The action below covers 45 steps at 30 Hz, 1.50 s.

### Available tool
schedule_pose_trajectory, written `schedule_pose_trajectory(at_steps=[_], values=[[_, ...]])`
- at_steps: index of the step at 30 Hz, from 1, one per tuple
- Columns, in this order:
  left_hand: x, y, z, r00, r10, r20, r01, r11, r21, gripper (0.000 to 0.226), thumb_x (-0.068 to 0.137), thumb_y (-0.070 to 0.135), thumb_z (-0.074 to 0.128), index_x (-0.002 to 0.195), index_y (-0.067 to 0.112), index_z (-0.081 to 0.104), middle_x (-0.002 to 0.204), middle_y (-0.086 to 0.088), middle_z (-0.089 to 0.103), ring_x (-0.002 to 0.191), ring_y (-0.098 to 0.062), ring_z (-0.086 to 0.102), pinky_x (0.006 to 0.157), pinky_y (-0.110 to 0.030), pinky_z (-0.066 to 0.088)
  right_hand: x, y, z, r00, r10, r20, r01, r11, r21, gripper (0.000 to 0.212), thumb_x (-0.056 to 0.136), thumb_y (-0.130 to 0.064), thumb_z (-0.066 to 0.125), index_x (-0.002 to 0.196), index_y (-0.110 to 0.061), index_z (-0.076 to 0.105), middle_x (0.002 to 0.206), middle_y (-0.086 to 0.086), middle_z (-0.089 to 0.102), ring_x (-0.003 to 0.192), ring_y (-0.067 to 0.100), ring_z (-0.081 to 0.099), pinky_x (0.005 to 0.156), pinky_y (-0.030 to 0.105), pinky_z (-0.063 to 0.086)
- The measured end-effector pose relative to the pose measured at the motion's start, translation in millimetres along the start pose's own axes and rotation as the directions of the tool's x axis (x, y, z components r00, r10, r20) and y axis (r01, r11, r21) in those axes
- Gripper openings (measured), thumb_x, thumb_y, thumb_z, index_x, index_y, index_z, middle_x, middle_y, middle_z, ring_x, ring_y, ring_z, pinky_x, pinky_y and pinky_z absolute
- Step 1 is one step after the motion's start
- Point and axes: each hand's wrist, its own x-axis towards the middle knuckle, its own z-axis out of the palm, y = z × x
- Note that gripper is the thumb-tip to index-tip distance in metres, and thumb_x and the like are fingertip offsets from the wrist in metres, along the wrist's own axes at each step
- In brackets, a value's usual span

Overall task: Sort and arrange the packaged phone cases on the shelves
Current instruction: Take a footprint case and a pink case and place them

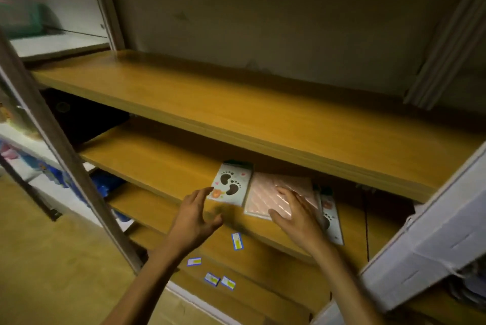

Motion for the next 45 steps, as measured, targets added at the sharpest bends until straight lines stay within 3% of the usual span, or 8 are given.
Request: schedule_pose_trajectory(at_steps=[8,19,26,33,37,39,41,45], values=[[67,-27,18,0.997,0.020,0.075,-0.025,0.998,0.056,0.082,0.075,0.056,0.070,0.139,0.014,0.042,0.139,-0.007,0.049,0.125,-0.026,0.041,0.101,-0.039,0.039,-2,18,4,0.931,0.240,-0.276,-0.282,0.951,-0.126,0.058,0.086,-0.038,0.066,0.137,-0.021,0.045,0.142,0.004,0.045,0.132,0.023,0.035,0.105,0.040,0.036],[86,-42,50,0.993,-0.089,0.081,0.078,0.988,0.132,0.104,0.067,0.071,0.066,0.146,0.014,0.028,0.147,-0.009,0.044,0.135,-0.032,0.031,0.107,-0.044,0.030,-11,29,8,0.786,0.506,-0.355,-0.581,0.802,-0.142,0.095,0.074,-0.068,0.061,0.148,-0.020,0.025,0.152,0.008,0.033,0.138,0.028,0.029,0.108,0.048,0.034],[89,-42,46,0.986,-0.146,0.078,0.146,0.989,0.005,0.109,0.061,0.055,0.081,0.147,0.015,0.027,0.145,-0.013,0.044,0.133,-0.035,0.034,0.107,-0.046,0.030,-13,43,1,0.790,0.498,-0.357,-0.545,0.838,-0.038,0.091,0.067,-0.057,0.076,0.141,-0.018,0.040,0.142,0.009,0.042,0.130,0.027,0.033,0.103,0.044,0.039],[85,-44,32,0.982,-0.157,0.102,0.182,0.930,-0.321,0.107,0.062,0.021,0.089,0.149,0.011,0.027,0.141,-0.013,0.040,0.122,-0.029,0.048,0.104,-0.046,0.044,-15,52,-4,0.759,0.573,-0.311,-0.536,0.820,0.202,0.092,0.055,-0.042,0.090,0.134,-0.017,0.049,0.128,0.009,0.043,0.116,0.026,0.047,0.092,0.036,0.047],[83,-40,26,0.957,-0.227,0.180,0.289,0.801,-0.524,0.081,0.075,-0.008,0.073,0.144,0.004,0.033,0.103,-0.002,0.055,0.068,0.004,0.061,0.066,-0.013,0.054,-13,56,-7,0.755,0.565,-0.331,-0.499,0.824,0.268,0.080,0.058,-0.034,0.090,0.126,-0.014,0.054,0.122,0.007,0.046,0.108,0.024,0.052,0.090,0.038,0.049],[82,-43,26,0.956,-0.204,0.211,0.285,0.819,-0.498,0.070,0.076,-0.005,0.073,0.138,0.003,0.043,0.096,0.004,0.056,0.069,0.003,0.061,0.060,-0.012,0.054,-13,57,-5,0.762,0.560,-0.326,-0.455,0.820,0.346,0.073,0.064,-0.027,0.087,0.126,-0.013,0.051,0.123,0.008,0.050,0.109,0.025,0.055,0.091,0.045,0.052],[79,-47,23,0.950,-0.186,0.252,0.295,0.797,-0.526,0.063,0.075,-0.001,0.075,0.131,0.007,0.047,0.104,-0.001,0.058,0.084,-0.013,0.062,0.069,-0.026,0.056,-15,55,-1,0.777,0.558,-0.290,-0.403,0.796,0.452,0.067,0.071,-0.018,0.083,0.126,-0.015,0.047,0.119,0.007,0.057,0.103,0.025,0.060,0.081,0.041,0.055],[73,-53,17,0.909,-0.225,0.350,0.409,0.633,-0.657,0.052,0.079,-0.003,0.069,0.120,0.018,0.044,0.114,-0.010,0.060,0.089,-0.023,0.065,0.060,-0.032,0.057,-18,43,2,0.787,0.562,-0.253,-0.330,0.731,0.597,0.051,0.082,-0.009,0.072,0.121,-0.021,0.042,0.116,0.006,0.059,0.081,0.019,0.065,0.043,0.022,0.050]])
